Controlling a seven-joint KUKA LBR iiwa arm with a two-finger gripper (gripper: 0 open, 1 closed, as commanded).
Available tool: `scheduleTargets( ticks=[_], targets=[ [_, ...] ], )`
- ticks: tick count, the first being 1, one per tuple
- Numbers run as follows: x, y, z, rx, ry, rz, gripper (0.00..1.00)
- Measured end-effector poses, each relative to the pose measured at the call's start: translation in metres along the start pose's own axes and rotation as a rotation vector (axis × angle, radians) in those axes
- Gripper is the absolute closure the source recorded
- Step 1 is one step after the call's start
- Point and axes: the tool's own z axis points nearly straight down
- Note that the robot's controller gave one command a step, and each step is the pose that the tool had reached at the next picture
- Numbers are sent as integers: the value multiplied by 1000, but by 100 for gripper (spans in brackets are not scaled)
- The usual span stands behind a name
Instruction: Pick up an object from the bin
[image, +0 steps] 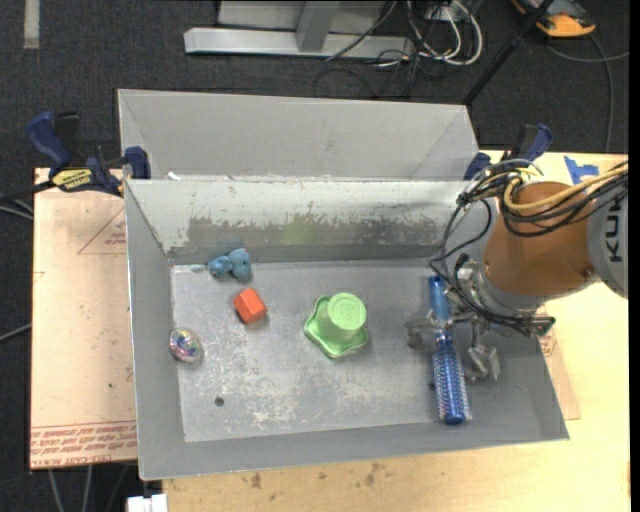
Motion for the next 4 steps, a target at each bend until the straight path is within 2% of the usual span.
scheduleTargets(
  ticks=[1,2,3,4],
  targets=[
    [36,66,-1,0,-7,-319,0],
    [41,64,0,0,2,-318,100],
    [39,65,-28,2,3,-317,100],
    [37,64,-101,8,2,-313,100]
  ],
)
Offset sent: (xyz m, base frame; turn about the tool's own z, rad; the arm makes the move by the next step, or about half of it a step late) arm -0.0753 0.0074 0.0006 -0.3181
